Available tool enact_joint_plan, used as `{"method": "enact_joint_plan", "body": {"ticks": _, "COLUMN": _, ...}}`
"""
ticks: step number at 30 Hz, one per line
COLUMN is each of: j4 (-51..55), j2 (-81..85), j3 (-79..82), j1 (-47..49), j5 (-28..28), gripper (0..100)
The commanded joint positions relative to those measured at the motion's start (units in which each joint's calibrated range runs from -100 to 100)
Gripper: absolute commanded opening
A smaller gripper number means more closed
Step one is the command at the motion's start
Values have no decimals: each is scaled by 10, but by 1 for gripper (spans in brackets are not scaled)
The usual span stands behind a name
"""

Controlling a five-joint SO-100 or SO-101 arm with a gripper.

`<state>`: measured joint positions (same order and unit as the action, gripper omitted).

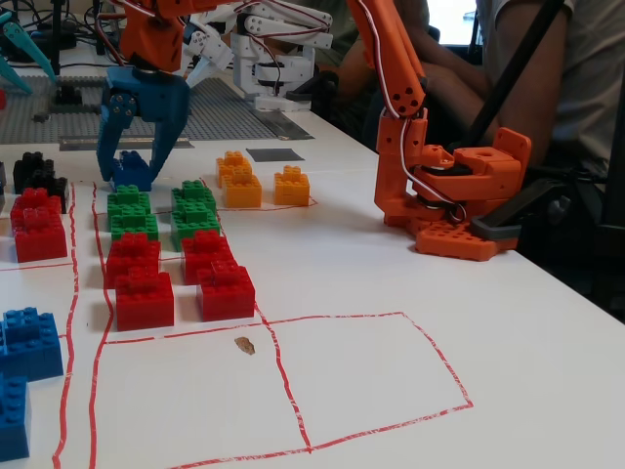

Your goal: Grab the block and put it in the grey marker

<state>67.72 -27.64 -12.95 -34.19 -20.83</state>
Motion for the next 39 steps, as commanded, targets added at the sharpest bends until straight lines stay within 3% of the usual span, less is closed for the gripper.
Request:
{"method": "enact_joint_plan", "body": {"ticks": 1, "j4": 9, "j2": 142, "j3": -44, "j1": 8, "j5": 9, "gripper": 0}}
{"method": "enact_joint_plan", "body": {"ticks": 20, "j4": 9, "j2": 268, "j3": 38, "j1": -21, "j5": 16, "gripper": 0}}
{"method": "enact_joint_plan", "body": {"ticks": 39, "j4": 23, "j2": 315, "j3": 82, "j1": -191, "j5": -97, "gripper": 0}}
